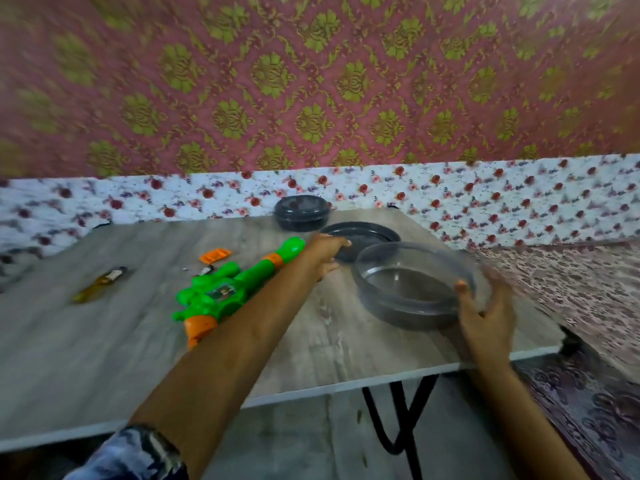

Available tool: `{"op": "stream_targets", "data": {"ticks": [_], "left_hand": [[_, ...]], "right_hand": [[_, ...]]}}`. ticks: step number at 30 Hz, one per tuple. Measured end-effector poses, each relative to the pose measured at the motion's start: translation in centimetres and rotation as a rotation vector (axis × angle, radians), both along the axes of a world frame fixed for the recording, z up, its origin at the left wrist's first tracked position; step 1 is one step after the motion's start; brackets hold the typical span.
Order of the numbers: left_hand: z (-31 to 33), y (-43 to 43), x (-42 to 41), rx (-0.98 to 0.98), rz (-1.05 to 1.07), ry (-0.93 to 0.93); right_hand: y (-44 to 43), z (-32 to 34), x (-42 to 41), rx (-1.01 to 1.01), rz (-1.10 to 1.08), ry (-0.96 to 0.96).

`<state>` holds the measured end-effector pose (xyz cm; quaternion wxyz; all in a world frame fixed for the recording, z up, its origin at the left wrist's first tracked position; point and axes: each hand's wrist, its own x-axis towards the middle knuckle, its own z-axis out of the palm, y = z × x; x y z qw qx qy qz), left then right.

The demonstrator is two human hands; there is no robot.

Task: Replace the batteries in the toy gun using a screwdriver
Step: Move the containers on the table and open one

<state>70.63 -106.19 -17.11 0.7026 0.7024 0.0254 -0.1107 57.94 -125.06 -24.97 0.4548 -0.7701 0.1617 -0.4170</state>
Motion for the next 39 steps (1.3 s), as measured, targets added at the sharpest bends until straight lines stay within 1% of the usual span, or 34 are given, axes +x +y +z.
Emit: {"op": "stream_targets", "data": {"ticks": [2, 4, 7, 10, 12, 15, 18, 21, 23, 25, 27, 29, 32, 34, 36, 39], "left_hand": [[1.0, 2.9, -1.1, 0.053, -0.007, -0.079], [1.7, 6.3, -1.6, 0.082, 0.021, -0.119], [2.6, 11.2, -1.9, 0.154, 0.107, -0.171], [2.9, 17.3, -1.7, 0.199, 0.201, -0.191], [2.7, 20.9, -1.6, 0.227, 0.265, -0.197], [2.2, 26.2, -1.4, 0.244, 0.353, -0.215], [1.4, 30.3, -1.2, 0.298, 0.422, -0.199], [0.3, 33.0, -0.4, 0.383, 0.447, -0.220], [-0.4, 34.6, 0.1, 0.526, 0.492, -0.263], [-0.9, 36.1, 0.6, 0.734, 0.534, -0.291], [-1.2, 37.5, 1.1, 0.896, 0.541, -0.279], [-1.4, 38.3, 1.6, 1.012, 0.515, -0.252], [-1.6, 38.2, 2.3, 1.224, 0.397, -0.243], [-2.1, 38.0, 3.3, 1.306, 0.330, -0.261], [-2.5, 37.8, 4.4, 1.356, 0.300, -0.280], [-2.9, 37.5, 5.7, 1.459, 0.281, -0.265]], "right_hand": [[1.2, 0.8, 0.0, -0.098, -0.086, -0.119], [3.5, 2.0, 0.5, -0.107, -0.089, -0.203], [8.0, 3.9, 1.9, -0.043, 0.070, -0.244], [13.6, 5.3, 3.5, -0.107, 0.231, -0.282], [16.6, 5.6, 4.7, -0.151, 0.307, -0.243], [21.0, 5.5, 6.7, -0.159, 0.448, -0.198], [24.7, 5.4, 9.1, -0.180, 0.578, -0.103], [27.3, 5.5, 11.2, -0.250, 0.666, -0.013], [28.7, 5.6, 12.5, -0.289, 0.710, 0.045], [29.8, 5.8, 13.9, -0.378, 0.752, 0.128], [31.2, 5.9, 15.2, -0.519, 0.753, 0.233], [32.5, 6.1, 16.3, -0.661, 0.726, 0.361], [34.3, 6.7, 17.2, -0.885, 0.696, 0.627], [35.4, 7.1, 17.4, -0.977, 0.689, 0.788], [36.3, 7.3, 17.4, -1.038, 0.670, 0.869], [37.1, 7.2, 17.5, -1.103, 0.617, 0.902]]}}
